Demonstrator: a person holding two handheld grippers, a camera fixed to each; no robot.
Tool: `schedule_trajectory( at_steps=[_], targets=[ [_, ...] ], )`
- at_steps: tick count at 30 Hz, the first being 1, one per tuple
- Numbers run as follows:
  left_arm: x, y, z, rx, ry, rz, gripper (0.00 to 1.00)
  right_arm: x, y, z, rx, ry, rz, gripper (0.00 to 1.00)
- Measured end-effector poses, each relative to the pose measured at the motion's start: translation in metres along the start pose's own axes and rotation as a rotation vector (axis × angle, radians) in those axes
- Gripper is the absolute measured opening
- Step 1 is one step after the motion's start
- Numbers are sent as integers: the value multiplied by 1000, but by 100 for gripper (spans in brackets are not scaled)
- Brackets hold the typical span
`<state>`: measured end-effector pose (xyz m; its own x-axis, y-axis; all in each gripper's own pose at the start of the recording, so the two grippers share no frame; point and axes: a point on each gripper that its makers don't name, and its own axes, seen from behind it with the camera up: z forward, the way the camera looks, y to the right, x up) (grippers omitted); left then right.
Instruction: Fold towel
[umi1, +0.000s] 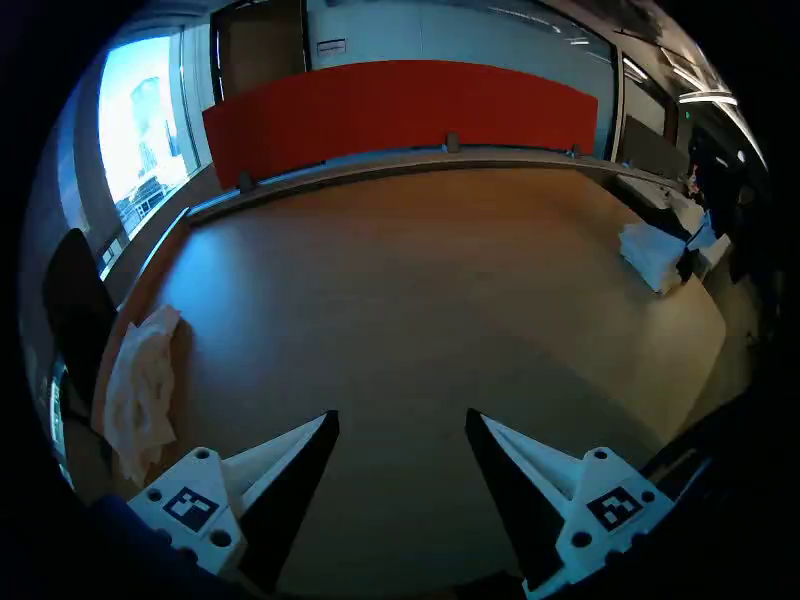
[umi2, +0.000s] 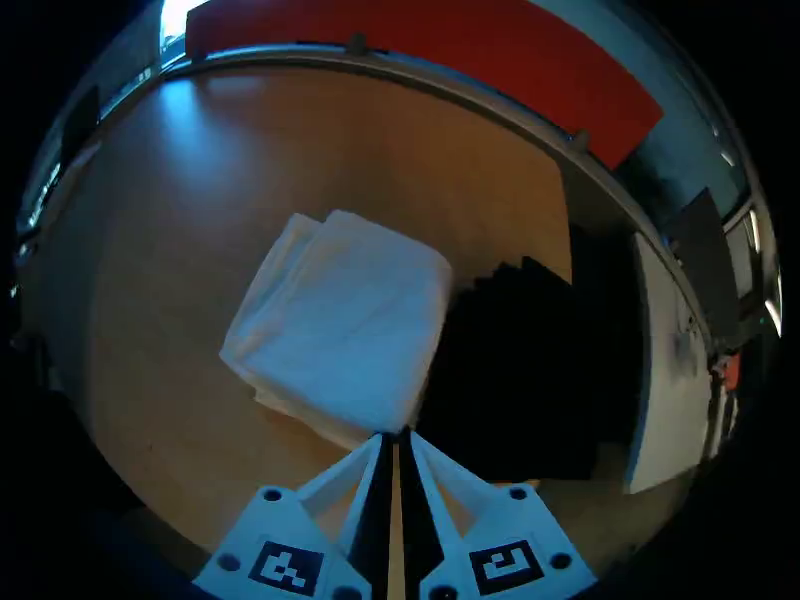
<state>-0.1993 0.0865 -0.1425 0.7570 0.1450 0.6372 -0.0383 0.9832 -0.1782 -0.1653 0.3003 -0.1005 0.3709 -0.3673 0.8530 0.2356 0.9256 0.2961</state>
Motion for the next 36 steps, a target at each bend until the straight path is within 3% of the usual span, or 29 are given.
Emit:
schedule_trajectory(
  at_steps=[12, 27, 31, 36],
  targets=[
    [1, 0, 0, 3, -2, 3, 94, -19, -3, 11, -6, -44, 18, 4],
    [0, -1, 0, 3, -4, 2, 94, -23, -4, 13, -24, -53, 37, 7],
    [1, -1, 1, 2, 0, 1, 94, -22, -5, 10, -28, -42, 35, 16],
    [2, 0, 3, -3, 5, -4, 94, -19, -10, 3, -26, -20, 28, 39]
  ],
)
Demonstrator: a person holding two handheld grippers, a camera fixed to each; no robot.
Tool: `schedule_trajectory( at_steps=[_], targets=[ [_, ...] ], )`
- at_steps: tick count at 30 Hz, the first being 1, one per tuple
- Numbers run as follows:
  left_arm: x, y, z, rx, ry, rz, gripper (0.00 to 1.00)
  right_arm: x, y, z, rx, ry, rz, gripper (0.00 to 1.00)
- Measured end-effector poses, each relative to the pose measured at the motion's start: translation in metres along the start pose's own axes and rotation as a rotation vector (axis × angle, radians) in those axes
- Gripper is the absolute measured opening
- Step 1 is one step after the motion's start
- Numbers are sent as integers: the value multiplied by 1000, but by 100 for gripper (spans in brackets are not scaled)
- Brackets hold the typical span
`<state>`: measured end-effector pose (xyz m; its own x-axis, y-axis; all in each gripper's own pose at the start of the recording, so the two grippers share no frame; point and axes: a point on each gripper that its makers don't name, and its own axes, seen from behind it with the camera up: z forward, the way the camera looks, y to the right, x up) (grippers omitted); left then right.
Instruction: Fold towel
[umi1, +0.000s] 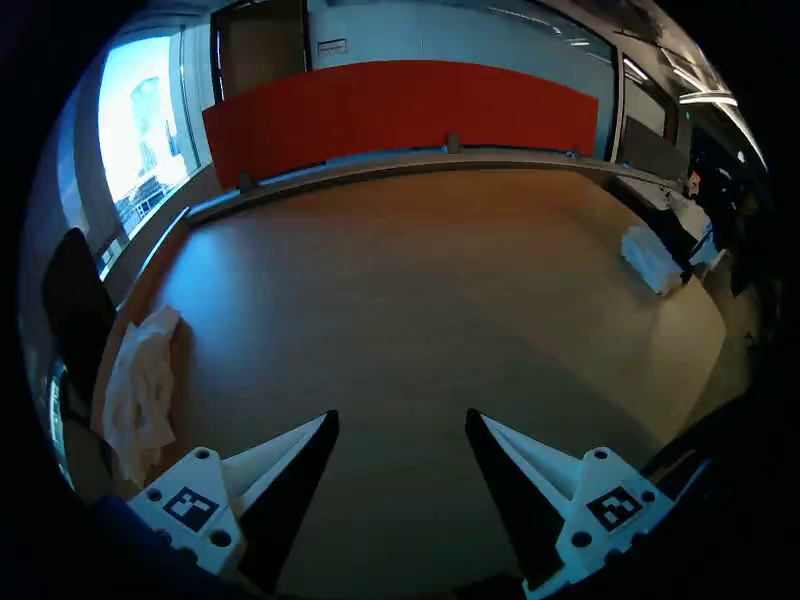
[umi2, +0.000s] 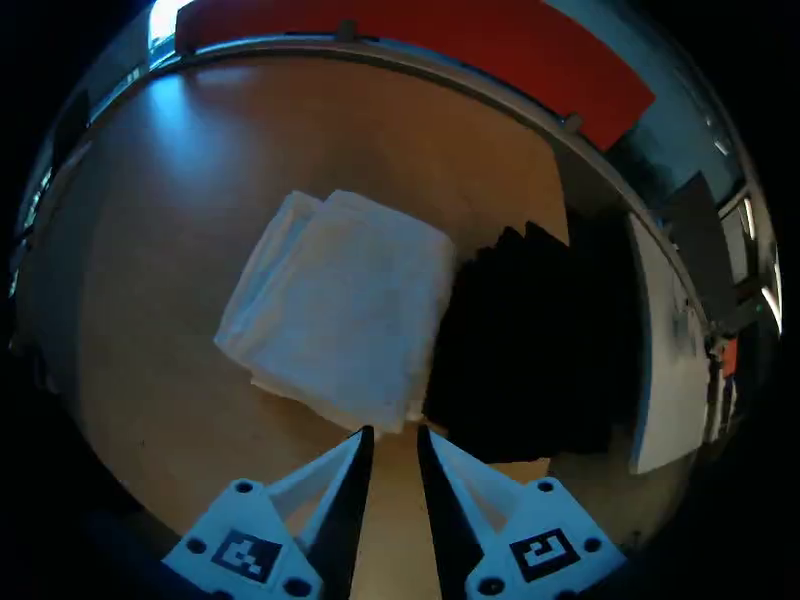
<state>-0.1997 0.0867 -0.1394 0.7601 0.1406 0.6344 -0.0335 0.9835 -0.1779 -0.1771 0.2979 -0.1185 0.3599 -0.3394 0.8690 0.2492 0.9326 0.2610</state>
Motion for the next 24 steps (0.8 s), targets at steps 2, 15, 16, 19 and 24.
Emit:
schedule_trajectory(
  at_steps=[2, 15, 16, 19, 24],
  targets=[
    [0, 0, 0, -2, 3, -2, 94, 3, -3, -3, 3, 15, 2, 53],
    [2, -4, -1, -3, 15, -7, 94, 21, -15, -13, 14, 68, 38, 82],
    [2, -4, -1, -3, 16, -9, 94, 23, -16, -14, 14, 74, 44, 82],
    [3, -5, -2, -2, 19, -16, 94, 28, -19, -14, 18, 90, 66, 84],
    [5, -6, -3, -2, 23, -23, 94, 35, -26, -15, 22, 121, 110, 84]
  ],
)
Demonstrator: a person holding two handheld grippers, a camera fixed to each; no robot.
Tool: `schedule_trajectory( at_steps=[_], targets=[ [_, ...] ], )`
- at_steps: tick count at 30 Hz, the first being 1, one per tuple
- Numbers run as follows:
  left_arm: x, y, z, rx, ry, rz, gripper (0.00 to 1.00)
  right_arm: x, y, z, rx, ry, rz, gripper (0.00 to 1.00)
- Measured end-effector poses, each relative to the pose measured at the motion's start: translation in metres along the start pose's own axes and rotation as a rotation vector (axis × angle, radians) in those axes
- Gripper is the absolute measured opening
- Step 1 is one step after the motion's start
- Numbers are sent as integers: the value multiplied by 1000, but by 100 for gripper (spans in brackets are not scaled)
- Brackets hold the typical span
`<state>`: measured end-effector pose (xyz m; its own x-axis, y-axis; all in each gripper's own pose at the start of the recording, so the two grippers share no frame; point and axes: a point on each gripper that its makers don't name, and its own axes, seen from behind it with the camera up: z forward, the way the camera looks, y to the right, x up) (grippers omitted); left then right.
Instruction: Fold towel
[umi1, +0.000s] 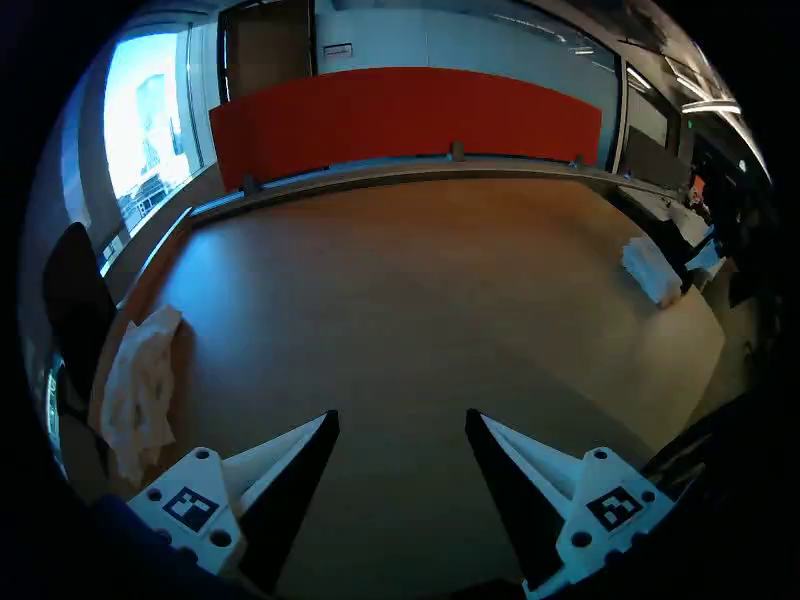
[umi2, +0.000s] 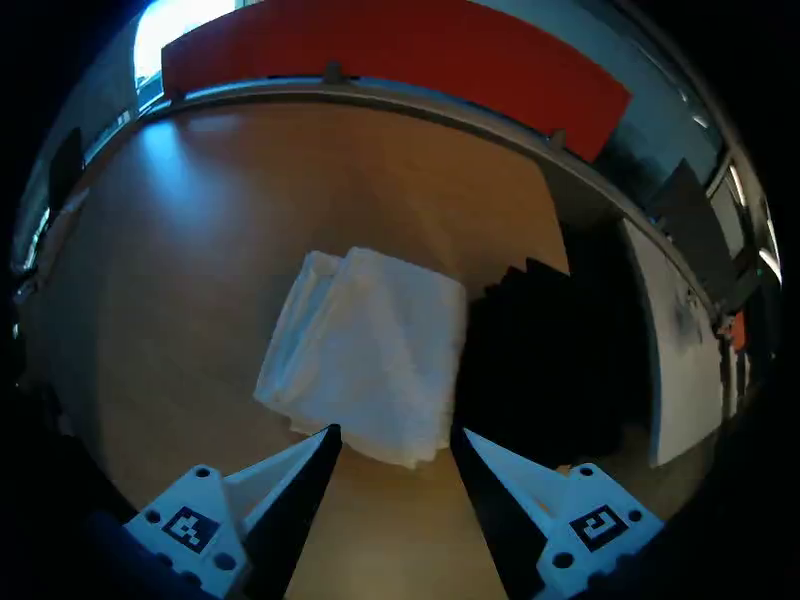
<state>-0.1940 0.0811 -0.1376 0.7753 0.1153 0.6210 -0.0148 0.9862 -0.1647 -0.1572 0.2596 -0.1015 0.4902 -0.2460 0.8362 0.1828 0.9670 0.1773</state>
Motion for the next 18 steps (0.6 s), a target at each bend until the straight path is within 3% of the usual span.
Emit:
schedule_trajectory(
  at_steps=[12, 18],
  targets=[
    [3, 0, 0, 1, 6, -14, 94, 23, -3, -4, -28, 108, 169, 84],
    [7, 0, 1, -2, 11, -20, 94, 30, -4, -7, -40, 152, 210, 84]
  ],
)
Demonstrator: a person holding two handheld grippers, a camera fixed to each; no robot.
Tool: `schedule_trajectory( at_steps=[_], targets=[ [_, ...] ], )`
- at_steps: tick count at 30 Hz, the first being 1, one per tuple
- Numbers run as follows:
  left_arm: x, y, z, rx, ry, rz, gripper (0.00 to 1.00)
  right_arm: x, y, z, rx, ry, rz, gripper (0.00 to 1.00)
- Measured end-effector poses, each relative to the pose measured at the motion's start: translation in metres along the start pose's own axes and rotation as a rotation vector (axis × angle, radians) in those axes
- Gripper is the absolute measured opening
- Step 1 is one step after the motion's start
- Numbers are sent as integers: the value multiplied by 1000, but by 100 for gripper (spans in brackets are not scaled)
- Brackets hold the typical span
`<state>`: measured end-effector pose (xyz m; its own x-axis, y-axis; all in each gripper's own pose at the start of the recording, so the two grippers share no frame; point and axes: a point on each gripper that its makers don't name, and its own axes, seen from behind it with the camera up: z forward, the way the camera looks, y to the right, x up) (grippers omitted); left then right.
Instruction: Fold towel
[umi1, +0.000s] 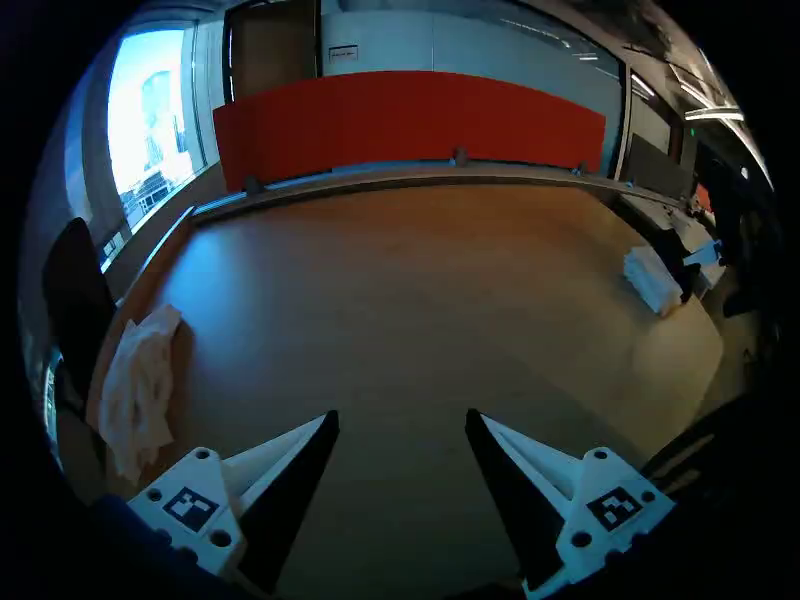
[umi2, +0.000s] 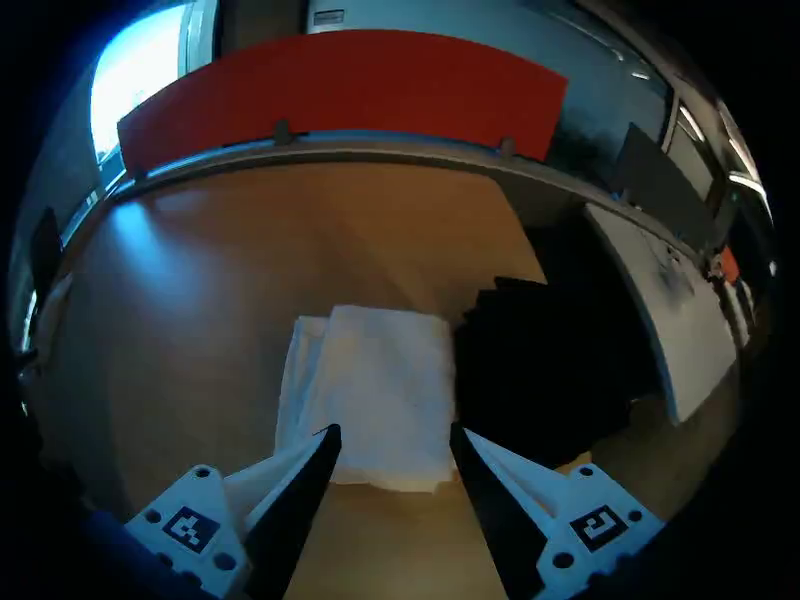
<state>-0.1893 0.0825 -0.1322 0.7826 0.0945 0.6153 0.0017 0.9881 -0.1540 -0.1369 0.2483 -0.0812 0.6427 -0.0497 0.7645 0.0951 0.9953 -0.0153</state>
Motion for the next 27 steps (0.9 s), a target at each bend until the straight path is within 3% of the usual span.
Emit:
schedule_trajectory(
  at_steps=[9, 27],
  targets=[
    [11, -1, 1, -5, 15, -21, 94, 33, -11, -11, -33, 143, 1, 84],
    [20, -5, 1, 2, 37, -44, 94, 118, -35, -51, -54, 528, 79, 84]
  ],
)
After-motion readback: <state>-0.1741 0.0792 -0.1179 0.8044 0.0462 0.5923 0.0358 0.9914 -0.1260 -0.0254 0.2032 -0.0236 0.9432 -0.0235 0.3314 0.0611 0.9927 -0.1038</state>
